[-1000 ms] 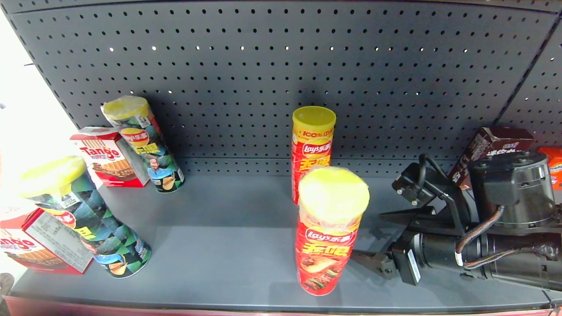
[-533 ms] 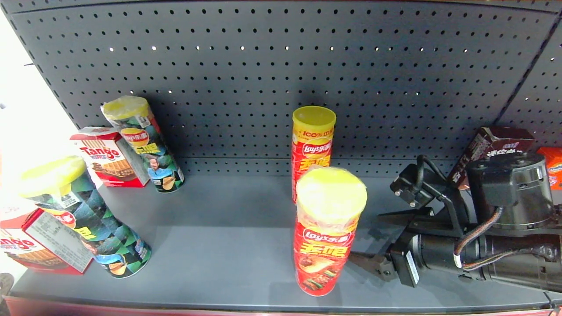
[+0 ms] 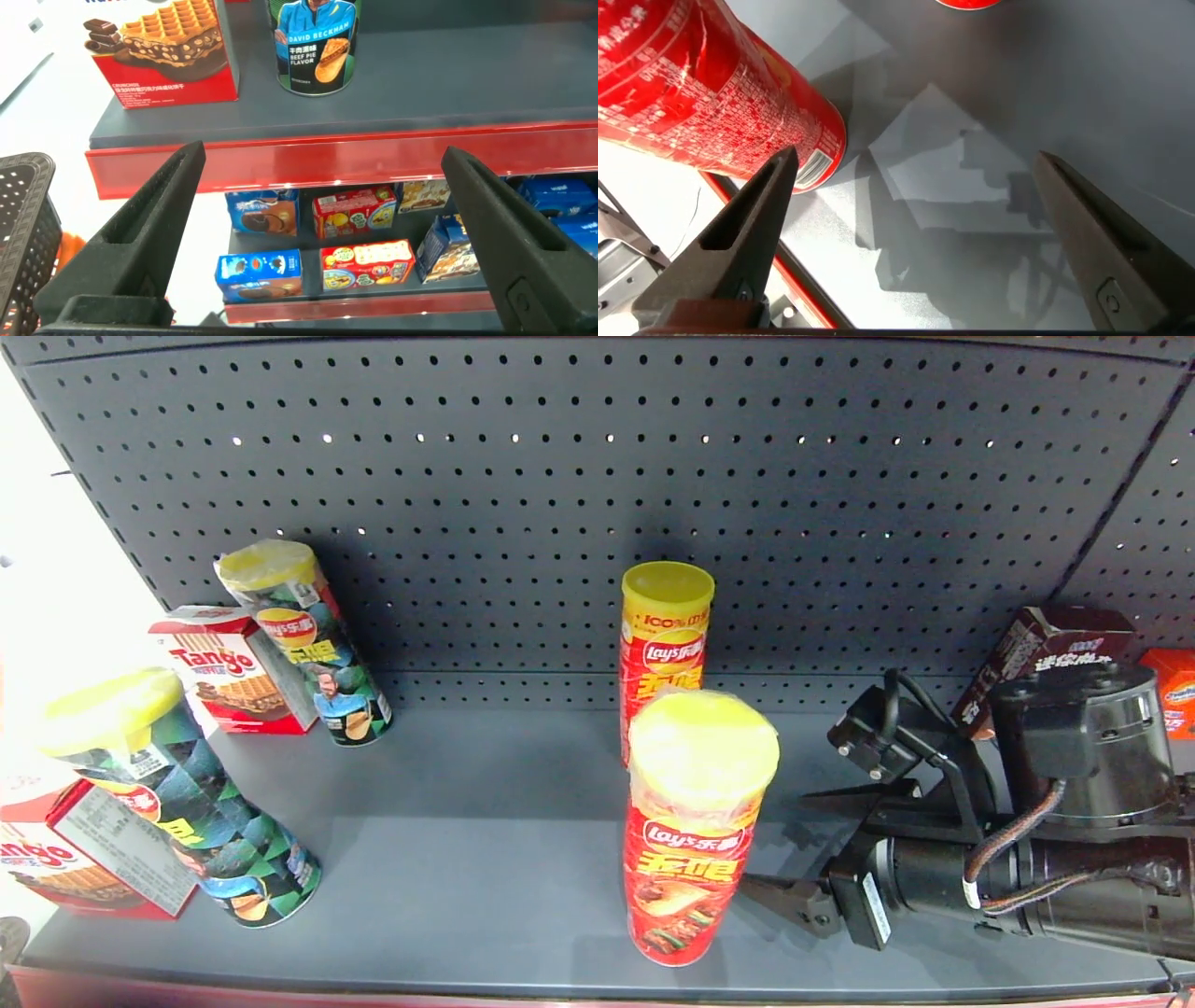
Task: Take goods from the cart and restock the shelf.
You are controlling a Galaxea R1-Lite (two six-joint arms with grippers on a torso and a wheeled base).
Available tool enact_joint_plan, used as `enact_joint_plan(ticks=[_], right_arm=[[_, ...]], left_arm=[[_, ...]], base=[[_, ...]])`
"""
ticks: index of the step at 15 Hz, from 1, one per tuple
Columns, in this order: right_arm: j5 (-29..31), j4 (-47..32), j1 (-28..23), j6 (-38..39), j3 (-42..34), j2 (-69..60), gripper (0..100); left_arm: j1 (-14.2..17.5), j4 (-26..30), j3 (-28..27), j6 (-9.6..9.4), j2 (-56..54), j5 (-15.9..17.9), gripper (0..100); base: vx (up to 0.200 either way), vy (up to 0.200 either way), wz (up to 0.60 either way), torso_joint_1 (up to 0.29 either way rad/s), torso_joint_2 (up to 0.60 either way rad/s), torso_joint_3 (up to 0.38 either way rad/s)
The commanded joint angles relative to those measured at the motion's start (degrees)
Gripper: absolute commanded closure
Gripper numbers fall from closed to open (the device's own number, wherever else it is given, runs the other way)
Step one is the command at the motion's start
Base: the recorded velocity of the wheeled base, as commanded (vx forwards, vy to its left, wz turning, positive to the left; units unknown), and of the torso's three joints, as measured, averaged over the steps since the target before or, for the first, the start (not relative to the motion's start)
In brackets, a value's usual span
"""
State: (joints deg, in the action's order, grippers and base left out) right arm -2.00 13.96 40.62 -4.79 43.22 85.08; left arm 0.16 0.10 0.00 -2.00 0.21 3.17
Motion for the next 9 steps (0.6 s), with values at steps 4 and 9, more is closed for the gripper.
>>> enact_joint_plan(ticks=[4,9], right_arm=[[-0.11,0.02,-0.01,-0.04,0.03,0.62,0],[-0.02,0.1,-0.37,-0.04,0.11,0.18,0]], left_arm=[[0.02,-0.01,0.0,-0.02,-0.03,-0.01,0],[0.02,-0.01,0.0,-0.02,-0.03,-0.01,0]], base=[[0.0,0.0,0.0,0.0,0.0,0.0],[0.0,0.0,0.0,0.0,0.0,0.0]])
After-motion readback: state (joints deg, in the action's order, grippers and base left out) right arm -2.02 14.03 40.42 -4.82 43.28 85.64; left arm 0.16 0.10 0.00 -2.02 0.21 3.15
